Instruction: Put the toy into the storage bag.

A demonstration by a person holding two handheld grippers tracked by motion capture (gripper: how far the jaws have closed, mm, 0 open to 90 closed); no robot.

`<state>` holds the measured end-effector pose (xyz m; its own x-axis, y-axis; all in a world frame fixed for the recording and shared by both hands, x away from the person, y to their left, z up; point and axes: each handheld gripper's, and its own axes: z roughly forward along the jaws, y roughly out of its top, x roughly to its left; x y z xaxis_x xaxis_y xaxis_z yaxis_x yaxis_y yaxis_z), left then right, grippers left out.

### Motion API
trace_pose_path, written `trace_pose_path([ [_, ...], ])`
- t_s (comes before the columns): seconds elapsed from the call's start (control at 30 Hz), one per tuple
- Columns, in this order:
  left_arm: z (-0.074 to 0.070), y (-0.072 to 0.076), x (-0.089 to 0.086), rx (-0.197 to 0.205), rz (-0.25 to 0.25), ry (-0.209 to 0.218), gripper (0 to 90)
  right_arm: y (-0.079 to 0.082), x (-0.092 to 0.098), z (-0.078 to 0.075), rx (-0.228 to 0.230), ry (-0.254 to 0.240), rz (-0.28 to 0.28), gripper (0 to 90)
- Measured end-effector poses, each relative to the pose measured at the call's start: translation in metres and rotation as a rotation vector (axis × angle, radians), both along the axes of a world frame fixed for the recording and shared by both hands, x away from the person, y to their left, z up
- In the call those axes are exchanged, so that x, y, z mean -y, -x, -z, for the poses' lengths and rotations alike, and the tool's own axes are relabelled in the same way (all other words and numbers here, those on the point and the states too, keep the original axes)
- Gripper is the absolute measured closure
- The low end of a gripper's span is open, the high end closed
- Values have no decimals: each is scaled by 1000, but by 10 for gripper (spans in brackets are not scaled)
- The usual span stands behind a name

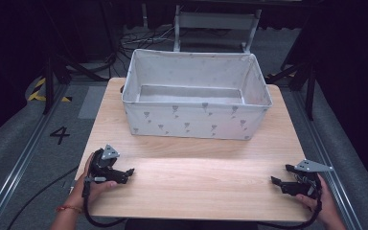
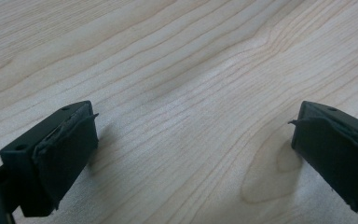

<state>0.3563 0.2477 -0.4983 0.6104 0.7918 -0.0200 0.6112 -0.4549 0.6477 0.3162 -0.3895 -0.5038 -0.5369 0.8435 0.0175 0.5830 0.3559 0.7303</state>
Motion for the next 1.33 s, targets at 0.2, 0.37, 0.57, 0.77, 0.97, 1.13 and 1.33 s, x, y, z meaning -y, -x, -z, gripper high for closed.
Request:
trace_pose_path([
  [0.2, 0, 0, 0, 1, 0, -1, 2, 0, 0, 0, 0, 1, 2, 170],
  [0.37, 0, 0, 0, -2, -2, 0, 2, 0, 0, 0, 0, 2, 4, 168],
  [0.57, 0, 0, 0, -1, -2, 0, 2, 0, 0, 0, 0, 2, 4, 167],
  [0.77, 0, 0, 0, -1, -5, 0, 2, 0, 0, 0, 0, 2, 5, 166],
  [0.97, 0, -1, -2, -3, -56, 2, 2, 0, 0, 0, 0, 2, 5, 166],
  [1.13, 0, -1, -2, -2, -60, 1, 2, 0, 0, 0, -1, 2, 5, 166],
  [1.33, 0, -1, -2, -2, -61, 2, 2, 0, 0, 0, -1, 2, 5, 166],
])
